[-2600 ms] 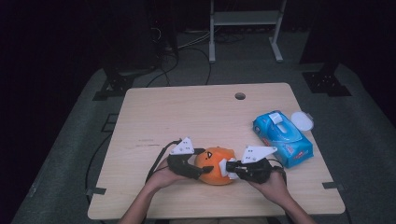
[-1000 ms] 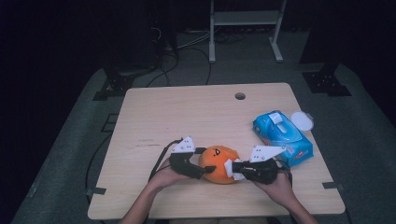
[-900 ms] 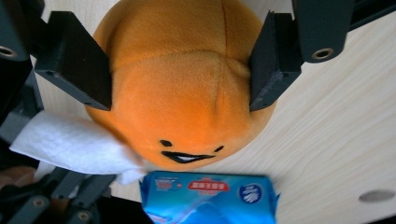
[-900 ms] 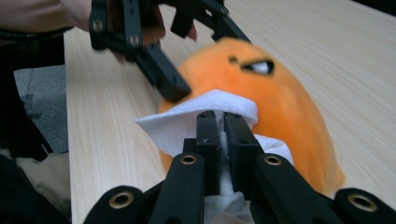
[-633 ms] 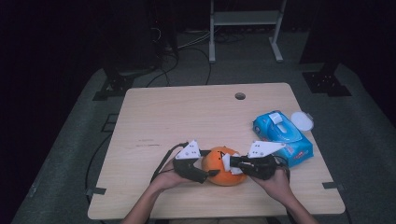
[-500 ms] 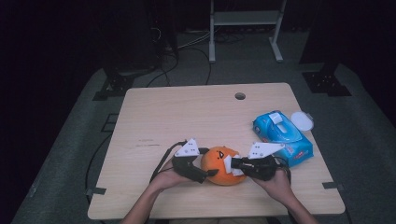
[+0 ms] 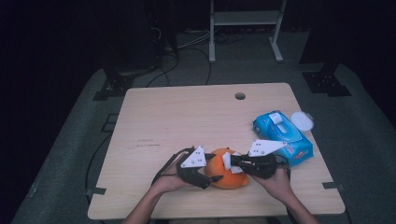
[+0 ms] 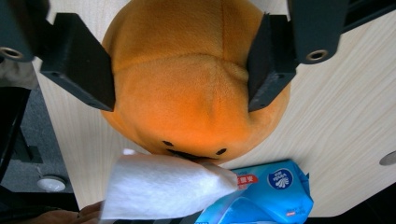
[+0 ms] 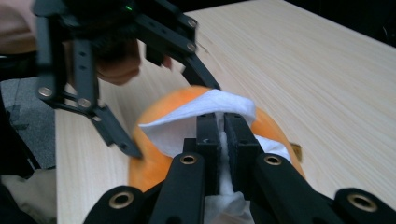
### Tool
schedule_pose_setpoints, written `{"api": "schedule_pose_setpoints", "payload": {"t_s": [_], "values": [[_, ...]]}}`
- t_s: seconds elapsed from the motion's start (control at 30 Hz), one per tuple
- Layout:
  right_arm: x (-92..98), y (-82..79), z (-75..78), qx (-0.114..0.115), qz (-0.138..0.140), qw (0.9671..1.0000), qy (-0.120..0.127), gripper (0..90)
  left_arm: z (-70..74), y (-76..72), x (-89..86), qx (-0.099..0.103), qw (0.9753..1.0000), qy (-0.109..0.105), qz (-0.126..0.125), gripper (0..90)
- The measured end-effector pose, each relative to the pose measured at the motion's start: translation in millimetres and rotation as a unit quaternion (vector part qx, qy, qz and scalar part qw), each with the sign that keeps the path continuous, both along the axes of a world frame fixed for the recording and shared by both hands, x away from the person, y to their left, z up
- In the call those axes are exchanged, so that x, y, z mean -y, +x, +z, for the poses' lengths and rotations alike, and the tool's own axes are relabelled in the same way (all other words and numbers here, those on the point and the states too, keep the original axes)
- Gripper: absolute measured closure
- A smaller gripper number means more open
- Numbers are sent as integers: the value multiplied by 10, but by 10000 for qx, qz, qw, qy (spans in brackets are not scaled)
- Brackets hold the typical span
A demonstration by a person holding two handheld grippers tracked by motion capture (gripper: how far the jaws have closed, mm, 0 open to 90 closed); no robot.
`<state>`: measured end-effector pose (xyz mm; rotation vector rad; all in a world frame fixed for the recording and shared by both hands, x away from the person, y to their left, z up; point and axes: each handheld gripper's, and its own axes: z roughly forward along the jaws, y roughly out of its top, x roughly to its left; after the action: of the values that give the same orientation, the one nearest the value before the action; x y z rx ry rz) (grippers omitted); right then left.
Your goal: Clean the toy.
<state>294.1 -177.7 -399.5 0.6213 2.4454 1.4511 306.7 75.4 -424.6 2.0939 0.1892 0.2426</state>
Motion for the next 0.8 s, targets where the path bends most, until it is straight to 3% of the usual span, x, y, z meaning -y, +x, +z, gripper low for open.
{"api": "schedule_pose_setpoints", "payload": {"t_s": [0.1,0.17,0.23,0.33,0.43,0.57,0.67,0.73,0.8], "values": [[74,35,-81,-193,-57,9998,33,846,8,56,-36,-269,9993,-129,219,157],[80,33,-86,-216,-67,9997,46,846,-4,89,-49,-527,9979,-222,305,156],[75,18,-82,-198,-61,9998,31,846,-11,91,-51,-567,9977,-205,301,208],[28,-19,-54,-148,20,9999,40,846,-1,75,-44,-450,9984,-193,273,257],[-81,-70,-10,-104,235,9996,90,846,31,-13,20,-36,10000,-30,47,279],[-190,-111,61,44,376,9993,45,846,55,-100,70,340,9991,172,-164,291],[-126,-73,69,87,225,9997,27,846,47,-92,59,328,9992,171,-171,289],[-42,-25,39,-2,86,10000,31,846,38,-69,36,255,9995,155,-95,264],[31,11,-16,-84,-47,9999,-29,846,40,-11,9,45,9998,70,181,181]]}}
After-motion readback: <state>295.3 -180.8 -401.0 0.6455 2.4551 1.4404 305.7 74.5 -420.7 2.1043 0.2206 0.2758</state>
